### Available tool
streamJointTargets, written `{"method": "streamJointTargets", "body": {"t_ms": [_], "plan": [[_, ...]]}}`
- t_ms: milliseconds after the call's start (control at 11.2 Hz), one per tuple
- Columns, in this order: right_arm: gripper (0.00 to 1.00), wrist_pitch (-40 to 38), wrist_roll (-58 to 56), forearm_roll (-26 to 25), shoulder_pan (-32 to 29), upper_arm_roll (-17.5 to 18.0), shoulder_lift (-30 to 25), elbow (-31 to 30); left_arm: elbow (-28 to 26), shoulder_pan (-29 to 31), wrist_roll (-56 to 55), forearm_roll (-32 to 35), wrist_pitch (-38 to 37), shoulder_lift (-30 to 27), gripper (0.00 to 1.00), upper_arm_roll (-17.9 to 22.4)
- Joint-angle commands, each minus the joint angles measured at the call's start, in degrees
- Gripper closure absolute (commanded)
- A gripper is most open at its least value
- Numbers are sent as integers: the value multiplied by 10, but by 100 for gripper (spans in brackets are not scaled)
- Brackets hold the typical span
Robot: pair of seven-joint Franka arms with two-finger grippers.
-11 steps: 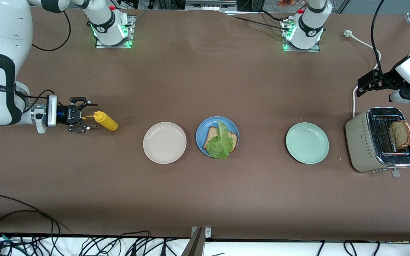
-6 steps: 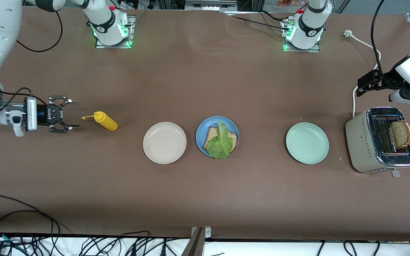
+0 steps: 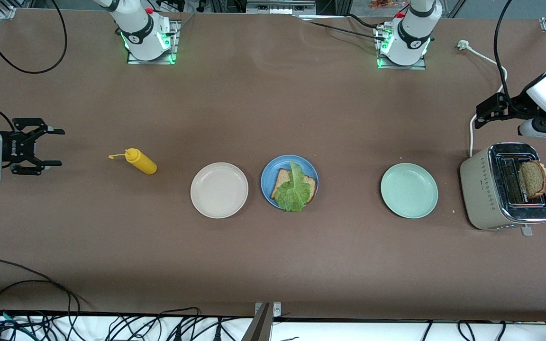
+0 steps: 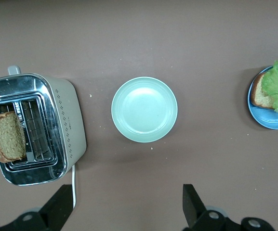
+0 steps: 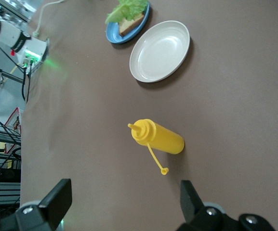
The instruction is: Make sandwich in blue plate with both arms
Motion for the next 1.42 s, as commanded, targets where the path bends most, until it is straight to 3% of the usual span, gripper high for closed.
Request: {"method": "streamJointTargets", "body": {"t_ms": [0, 444, 800, 889, 1156, 1333], "plan": [[0, 20, 182, -112, 0, 63, -38, 77, 19, 0, 3, 4, -13, 7, 0, -1], [0, 99, 406, -324, -6, 204, -122, 79, 19, 1, 3, 3, -13, 7, 0, -1], [0, 131, 574, -473, -31, 328, -151, 76, 19, 1, 3, 4, -13, 7, 0, -1], [0, 139, 610, -496, -33, 351, -157, 74, 19, 2, 3, 4, -13, 7, 0, -1], [0, 173, 668, -505, -36, 360, -158, 59, 19, 1, 3, 4, -13, 7, 0, -1], [0, 178, 752, -549, -51, 410, -162, 50, 19, 2, 3, 4, -13, 7, 0, -1]]}}
